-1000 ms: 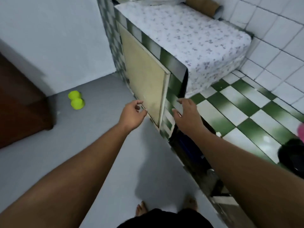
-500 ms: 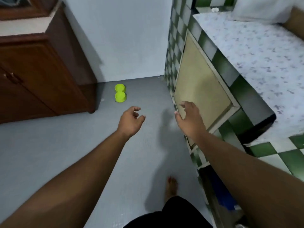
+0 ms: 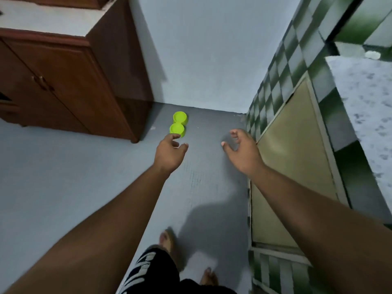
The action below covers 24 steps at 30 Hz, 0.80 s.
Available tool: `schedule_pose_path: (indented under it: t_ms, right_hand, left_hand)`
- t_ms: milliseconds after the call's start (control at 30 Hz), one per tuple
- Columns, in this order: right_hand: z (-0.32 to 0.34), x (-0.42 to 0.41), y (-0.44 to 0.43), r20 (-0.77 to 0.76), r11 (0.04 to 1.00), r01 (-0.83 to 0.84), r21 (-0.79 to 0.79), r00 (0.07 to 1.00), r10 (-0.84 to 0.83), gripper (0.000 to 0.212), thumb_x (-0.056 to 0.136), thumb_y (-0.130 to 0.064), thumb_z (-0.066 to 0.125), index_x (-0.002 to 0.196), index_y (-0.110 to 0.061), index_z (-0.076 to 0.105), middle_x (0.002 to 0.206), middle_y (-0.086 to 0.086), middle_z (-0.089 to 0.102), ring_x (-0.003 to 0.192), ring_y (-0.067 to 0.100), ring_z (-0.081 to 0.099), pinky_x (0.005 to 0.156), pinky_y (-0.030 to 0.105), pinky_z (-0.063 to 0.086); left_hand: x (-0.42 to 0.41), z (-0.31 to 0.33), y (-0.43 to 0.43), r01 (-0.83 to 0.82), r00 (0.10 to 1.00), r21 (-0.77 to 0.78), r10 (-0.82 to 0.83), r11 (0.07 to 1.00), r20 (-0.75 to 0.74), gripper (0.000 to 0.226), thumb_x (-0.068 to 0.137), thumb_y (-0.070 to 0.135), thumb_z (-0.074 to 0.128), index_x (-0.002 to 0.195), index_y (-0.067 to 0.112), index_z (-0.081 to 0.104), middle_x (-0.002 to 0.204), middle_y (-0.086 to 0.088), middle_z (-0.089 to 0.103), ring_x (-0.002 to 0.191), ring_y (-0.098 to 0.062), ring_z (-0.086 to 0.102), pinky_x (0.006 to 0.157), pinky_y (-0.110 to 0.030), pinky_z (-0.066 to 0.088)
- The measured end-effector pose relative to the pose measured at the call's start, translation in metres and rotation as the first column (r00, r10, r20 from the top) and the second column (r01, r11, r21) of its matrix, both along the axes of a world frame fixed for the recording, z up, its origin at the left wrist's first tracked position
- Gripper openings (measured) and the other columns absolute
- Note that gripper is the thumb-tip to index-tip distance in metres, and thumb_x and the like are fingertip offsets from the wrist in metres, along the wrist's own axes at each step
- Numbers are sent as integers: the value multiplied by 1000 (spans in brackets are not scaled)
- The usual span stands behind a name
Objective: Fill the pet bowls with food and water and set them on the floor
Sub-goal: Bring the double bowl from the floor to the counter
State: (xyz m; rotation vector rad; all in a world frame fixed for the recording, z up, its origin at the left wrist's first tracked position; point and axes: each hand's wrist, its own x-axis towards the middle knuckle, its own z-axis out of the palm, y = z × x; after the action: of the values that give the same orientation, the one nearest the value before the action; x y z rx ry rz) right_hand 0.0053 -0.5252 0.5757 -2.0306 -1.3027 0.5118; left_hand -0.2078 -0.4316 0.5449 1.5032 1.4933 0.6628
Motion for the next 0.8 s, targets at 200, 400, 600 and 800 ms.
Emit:
schedule_pose_path:
  t_ms: [200, 400, 600, 800]
  right_hand:
    - [-12, 14, 120, -31, 998, -29, -47, 999, 28, 45, 90, -25, 73, 128, -4, 58, 126, 13, 57, 112, 19, 56, 98, 28, 45]
    - [-30, 23, 239, -33, 986, -13, -164, 999, 8, 49, 94, -32, 67, 135, -8, 54, 130, 9, 56, 116, 20, 56, 99, 35, 47]
    - [-46, 39, 360, -122, 984, -15, -176, 993, -7, 46, 92, -30, 70, 131, -8, 57, 125, 8, 57, 108, 17, 56, 87, 21, 42]
    - [-107, 80, 473, -208, 983, 17, -184, 976, -56, 44, 88, -33, 75, 123, -11, 60, 110, -2, 58, 93, 14, 58, 84, 29, 48]
  left_hand:
    - [16, -32, 116, -34, 999, -10, 34, 999, 0, 38, 87, 30, 75, 122, 19, 65, 102, -7, 68, 97, -28, 68, 91, -42, 55]
    - [26, -66, 230, -44, 999, -105, 42, 993, -22, 35, 89, 28, 76, 120, 15, 66, 101, -5, 65, 96, -25, 65, 87, -34, 51]
    - [50, -75, 339, -77, 997, -169, 72, 983, -38, 34, 90, 33, 74, 120, 19, 65, 104, -3, 64, 95, -21, 63, 84, -34, 51]
    - [70, -114, 410, -183, 983, -262, 173, 948, -60, 35, 90, 37, 74, 119, 20, 64, 104, -5, 67, 97, -22, 65, 84, -31, 50]
